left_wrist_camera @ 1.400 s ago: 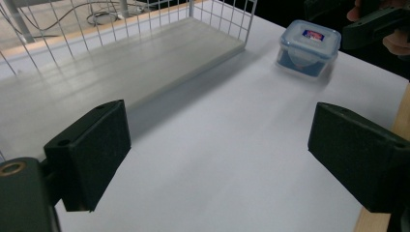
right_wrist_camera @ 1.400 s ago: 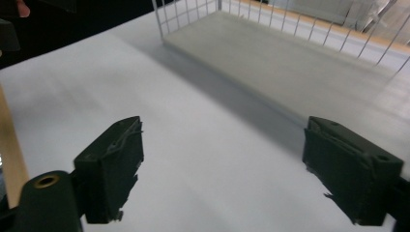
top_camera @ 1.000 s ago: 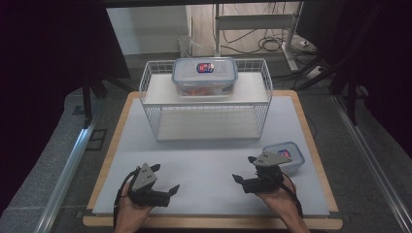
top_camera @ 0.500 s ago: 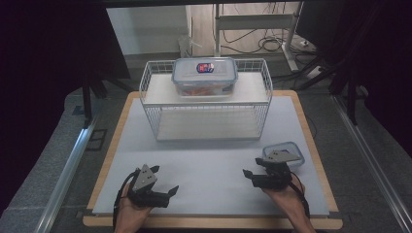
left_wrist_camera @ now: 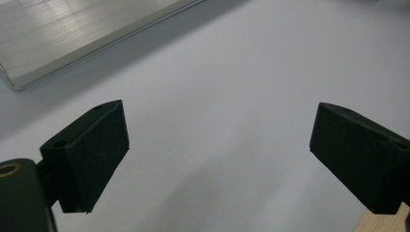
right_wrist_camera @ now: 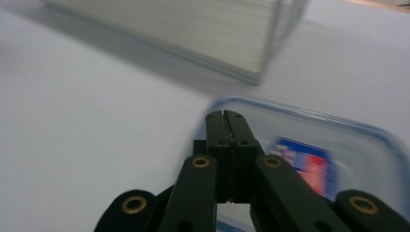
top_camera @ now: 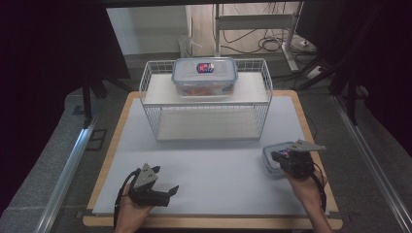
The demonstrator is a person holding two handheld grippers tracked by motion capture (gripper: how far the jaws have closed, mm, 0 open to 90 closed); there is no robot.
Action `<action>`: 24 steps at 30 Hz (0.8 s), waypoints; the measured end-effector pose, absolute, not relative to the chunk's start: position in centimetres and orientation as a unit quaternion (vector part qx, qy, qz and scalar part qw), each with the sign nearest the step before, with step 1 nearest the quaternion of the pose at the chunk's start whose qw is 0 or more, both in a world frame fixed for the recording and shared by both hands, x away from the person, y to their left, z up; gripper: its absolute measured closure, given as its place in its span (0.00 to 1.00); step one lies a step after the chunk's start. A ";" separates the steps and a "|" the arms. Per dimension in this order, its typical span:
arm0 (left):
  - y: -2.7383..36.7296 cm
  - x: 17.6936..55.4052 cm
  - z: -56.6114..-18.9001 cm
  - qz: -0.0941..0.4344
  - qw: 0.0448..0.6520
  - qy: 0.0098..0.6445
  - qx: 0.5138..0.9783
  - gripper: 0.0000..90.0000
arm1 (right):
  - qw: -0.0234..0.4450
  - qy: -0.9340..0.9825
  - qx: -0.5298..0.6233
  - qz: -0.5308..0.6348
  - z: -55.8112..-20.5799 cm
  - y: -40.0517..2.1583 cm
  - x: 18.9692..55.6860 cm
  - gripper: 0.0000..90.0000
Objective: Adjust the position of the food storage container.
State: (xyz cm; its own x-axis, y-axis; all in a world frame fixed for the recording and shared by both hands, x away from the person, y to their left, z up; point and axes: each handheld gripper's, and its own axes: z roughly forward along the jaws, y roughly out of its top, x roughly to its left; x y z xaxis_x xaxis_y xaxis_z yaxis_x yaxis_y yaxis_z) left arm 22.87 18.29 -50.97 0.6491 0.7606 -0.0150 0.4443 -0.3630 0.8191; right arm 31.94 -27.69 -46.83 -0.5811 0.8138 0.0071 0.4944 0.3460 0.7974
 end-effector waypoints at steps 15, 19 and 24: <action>17.9 23.0 -51.1 0.182 0.416 0.370 0.810 0.07 | 0.264 0.749 0.488 0.363 -47.3 -34.0 34.0 1.00; 17.8 23.1 -51.2 0.179 0.415 0.369 0.812 0.07 | 0.263 0.747 0.494 0.359 -47.7 -34.6 34.3 1.00; 17.8 23.1 -51.3 0.176 0.415 0.368 0.813 0.07 | 0.272 0.744 0.502 0.346 -47.9 -35.1 34.5 1.00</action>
